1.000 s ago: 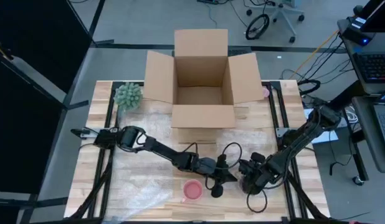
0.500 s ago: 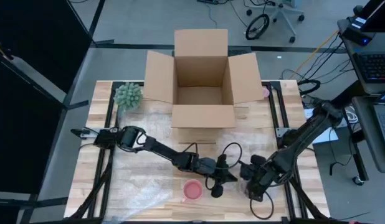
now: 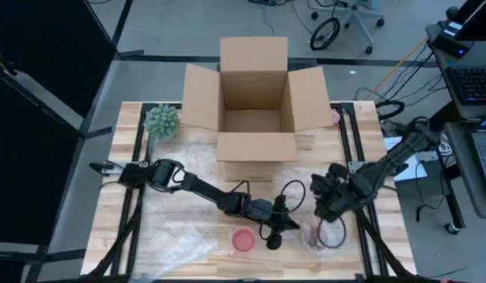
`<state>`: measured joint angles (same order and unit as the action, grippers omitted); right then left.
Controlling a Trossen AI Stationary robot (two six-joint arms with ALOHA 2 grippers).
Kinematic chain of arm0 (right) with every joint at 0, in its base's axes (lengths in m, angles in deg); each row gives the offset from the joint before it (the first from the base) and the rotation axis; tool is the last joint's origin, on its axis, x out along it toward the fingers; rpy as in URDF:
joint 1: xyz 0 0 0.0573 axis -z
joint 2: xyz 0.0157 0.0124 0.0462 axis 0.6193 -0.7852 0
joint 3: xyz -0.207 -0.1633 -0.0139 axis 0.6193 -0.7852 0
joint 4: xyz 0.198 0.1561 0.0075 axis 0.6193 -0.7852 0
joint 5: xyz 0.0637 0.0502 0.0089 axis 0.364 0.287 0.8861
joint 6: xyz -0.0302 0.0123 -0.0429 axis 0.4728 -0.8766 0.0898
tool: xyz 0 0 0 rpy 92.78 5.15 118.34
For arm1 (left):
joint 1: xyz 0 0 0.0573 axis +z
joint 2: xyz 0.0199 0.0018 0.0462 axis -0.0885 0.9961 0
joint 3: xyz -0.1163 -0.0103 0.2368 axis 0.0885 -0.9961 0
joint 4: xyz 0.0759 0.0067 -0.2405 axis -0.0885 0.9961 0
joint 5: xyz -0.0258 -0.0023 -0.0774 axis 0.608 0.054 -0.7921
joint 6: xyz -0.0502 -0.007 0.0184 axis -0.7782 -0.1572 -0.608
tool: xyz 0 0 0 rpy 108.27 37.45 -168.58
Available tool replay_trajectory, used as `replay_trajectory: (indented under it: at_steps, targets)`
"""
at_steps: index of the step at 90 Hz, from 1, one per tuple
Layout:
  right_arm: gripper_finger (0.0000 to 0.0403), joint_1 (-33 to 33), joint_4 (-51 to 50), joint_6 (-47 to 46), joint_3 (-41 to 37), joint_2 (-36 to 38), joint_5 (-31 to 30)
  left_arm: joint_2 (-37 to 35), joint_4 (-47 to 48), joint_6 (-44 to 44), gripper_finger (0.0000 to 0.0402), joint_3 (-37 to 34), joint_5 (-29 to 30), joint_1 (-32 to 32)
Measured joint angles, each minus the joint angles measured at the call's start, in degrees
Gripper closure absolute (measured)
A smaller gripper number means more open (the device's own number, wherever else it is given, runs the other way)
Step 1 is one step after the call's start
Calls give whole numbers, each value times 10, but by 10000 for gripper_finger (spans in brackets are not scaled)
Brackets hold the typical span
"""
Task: Wrap mug
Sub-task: Wrap the yellow mug with bubble wrap
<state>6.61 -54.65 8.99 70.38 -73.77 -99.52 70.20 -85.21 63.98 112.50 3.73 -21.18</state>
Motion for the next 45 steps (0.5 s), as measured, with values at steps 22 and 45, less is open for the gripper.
replay_trajectory:
  at_steps: [22,45]
  targets:
    - [193,168,157,119,-178,65,45,0,0,0,402,0,0,0]
    - [193,323,289,193,-293,77,116,0,0,0,402,0,0,0]
